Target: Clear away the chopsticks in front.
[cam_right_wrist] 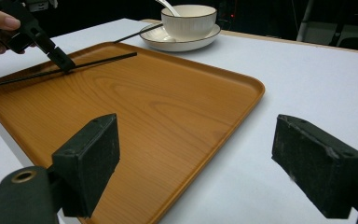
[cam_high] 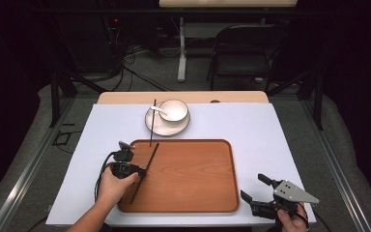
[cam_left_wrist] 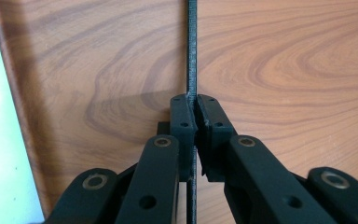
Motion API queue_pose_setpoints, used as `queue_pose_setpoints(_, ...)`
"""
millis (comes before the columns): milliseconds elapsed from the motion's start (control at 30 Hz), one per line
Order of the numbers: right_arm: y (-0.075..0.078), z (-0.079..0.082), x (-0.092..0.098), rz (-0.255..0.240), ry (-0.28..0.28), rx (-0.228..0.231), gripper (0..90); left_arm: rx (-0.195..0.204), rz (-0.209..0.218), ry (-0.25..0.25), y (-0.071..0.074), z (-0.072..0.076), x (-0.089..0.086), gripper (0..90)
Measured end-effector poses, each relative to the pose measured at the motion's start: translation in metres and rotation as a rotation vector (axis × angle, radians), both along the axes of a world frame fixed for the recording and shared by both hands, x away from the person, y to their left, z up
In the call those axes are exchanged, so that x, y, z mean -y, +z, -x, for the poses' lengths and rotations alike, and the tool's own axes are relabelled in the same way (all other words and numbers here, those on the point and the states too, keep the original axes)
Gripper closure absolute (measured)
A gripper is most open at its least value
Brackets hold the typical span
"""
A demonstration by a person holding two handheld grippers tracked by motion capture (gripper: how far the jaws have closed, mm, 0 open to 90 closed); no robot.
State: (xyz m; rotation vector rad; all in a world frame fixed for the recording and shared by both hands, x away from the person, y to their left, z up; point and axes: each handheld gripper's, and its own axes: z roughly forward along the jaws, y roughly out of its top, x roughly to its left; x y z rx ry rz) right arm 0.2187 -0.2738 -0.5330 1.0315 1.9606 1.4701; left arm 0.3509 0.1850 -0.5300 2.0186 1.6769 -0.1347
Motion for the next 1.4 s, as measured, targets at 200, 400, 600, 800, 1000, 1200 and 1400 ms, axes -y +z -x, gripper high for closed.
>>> queue_pose_setpoints(200, 0.000, 0.000, 0.000, -0.001, -0.001, -0.002, 14.5, -0.002, 0.011, 0.002, 0.000, 0.001, -0.001, 84.3)
queue_pose_setpoints(400, 0.000, 0.000, 0.000, 0.000, 0.000, -0.001, 14.5, 0.005, 0.012, 0.003, 0.002, 0.001, -0.002, 83.6)
queue_pose_setpoints(600, 0.000, 0.000, 0.000, -0.002, -0.001, 0.000, 14.5, 0.010, 0.021, 0.007, 0.003, 0.001, -0.004, 82.8)
queue_pose_setpoints(800, 0.000, 0.000, 0.000, -0.002, -0.002, -0.001, 14.5, 0.041, 0.042, 0.015, 0.012, -0.001, -0.009, 79.9)
queue_pose_setpoints(1000, 0.000, 0.000, 0.000, -0.001, -0.002, -0.002, 14.5, 0.094, 0.075, 0.022, 0.021, -0.008, -0.014, 69.7)
queue_pose_setpoints(1200, 0.000, 0.000, 0.000, 0.001, -0.002, 0.001, 14.5, 0.167, 0.100, 0.037, 0.028, -0.017, -0.015, 57.6)
queue_pose_setpoints(1400, 0.000, 0.000, 0.001, 0.000, -0.002, 0.000, 14.5, 0.197, 0.078, 0.060, 0.032, -0.029, -0.017, 52.0)
